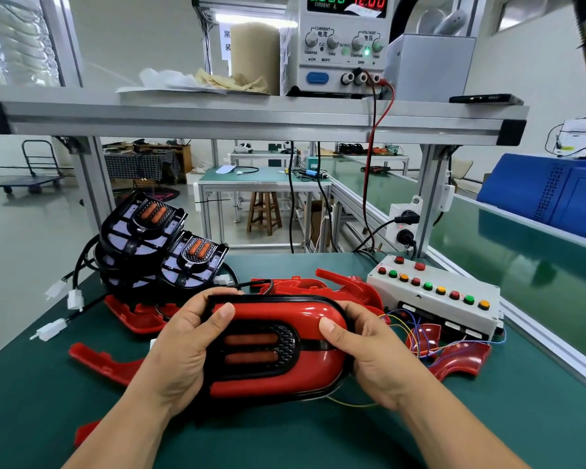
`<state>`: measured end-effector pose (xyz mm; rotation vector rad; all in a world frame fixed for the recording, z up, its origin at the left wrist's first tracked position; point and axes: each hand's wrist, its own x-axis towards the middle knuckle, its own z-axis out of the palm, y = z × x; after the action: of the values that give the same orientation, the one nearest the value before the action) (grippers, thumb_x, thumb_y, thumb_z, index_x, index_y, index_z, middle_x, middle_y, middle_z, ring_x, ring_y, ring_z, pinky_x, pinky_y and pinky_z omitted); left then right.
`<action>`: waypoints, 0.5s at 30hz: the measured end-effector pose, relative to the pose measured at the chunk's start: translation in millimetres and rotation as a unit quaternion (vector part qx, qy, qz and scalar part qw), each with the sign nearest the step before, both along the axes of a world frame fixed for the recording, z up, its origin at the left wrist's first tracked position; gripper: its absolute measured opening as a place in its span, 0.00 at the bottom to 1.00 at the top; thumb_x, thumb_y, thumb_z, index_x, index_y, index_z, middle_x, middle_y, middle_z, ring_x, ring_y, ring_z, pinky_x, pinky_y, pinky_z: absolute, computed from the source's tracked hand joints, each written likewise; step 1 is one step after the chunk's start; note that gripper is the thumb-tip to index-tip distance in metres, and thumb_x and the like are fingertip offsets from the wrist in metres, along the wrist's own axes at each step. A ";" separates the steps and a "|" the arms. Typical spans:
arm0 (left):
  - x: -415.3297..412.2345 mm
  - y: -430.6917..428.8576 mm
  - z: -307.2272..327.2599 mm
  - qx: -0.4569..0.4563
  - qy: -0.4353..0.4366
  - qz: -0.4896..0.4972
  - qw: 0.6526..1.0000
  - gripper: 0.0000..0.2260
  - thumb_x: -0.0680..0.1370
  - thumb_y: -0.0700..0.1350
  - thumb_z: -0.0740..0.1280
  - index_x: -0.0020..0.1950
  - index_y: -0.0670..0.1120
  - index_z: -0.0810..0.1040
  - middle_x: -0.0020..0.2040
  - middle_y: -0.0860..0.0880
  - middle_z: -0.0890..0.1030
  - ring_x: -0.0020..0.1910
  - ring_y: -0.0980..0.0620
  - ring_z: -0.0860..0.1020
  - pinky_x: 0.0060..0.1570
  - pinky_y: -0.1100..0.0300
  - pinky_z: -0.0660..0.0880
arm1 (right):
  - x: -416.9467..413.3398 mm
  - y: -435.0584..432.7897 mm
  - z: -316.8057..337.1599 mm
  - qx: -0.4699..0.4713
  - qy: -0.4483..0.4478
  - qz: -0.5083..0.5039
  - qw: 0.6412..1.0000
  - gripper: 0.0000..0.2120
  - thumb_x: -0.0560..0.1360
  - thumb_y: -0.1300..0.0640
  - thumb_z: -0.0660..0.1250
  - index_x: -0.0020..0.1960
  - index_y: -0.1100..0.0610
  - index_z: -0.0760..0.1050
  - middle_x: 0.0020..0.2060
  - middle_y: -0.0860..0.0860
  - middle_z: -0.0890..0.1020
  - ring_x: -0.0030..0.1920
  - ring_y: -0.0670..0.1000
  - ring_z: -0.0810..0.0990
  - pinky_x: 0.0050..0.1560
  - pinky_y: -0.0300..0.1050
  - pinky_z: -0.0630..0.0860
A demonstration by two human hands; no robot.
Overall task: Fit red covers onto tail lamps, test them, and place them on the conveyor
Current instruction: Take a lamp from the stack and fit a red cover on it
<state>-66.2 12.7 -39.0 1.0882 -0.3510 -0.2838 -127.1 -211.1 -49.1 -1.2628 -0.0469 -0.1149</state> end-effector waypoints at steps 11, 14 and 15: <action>-3.8 -2.9 1.7 0.000 -0.012 0.005 1.000 0.11 0.74 0.43 0.65 0.55 0.45 0.79 0.51 0.32 0.82 0.46 0.28 0.82 0.40 0.36 0.80 | -2.9 2.3 5.3 0.022 -0.009 0.009 1.000 0.22 0.66 0.61 0.72 0.59 0.63 0.75 0.50 0.58 0.84 0.48 0.55 0.83 0.50 0.50 0.81; -4.4 -3.9 2.3 0.002 -0.011 0.014 1.000 0.10 0.74 0.44 0.65 0.54 0.46 0.80 0.51 0.32 0.82 0.45 0.29 0.82 0.39 0.37 0.80 | -3.1 4.8 6.6 0.028 -0.018 0.002 0.999 0.21 0.66 0.61 0.72 0.58 0.63 0.75 0.48 0.57 0.84 0.46 0.55 0.83 0.49 0.50 0.81; -4.5 -3.9 2.5 0.003 -0.011 0.017 1.000 0.10 0.74 0.44 0.65 0.54 0.46 0.80 0.51 0.32 0.82 0.45 0.29 0.82 0.39 0.37 0.80 | -3.0 5.4 7.0 0.032 -0.020 0.001 0.999 0.21 0.65 0.61 0.72 0.57 0.62 0.75 0.47 0.57 0.84 0.45 0.54 0.83 0.48 0.50 0.81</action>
<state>-70.7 8.8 -36.5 1.1022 -0.3512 -0.2432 -130.1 -205.7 -42.1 -1.1963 -0.0783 -0.1401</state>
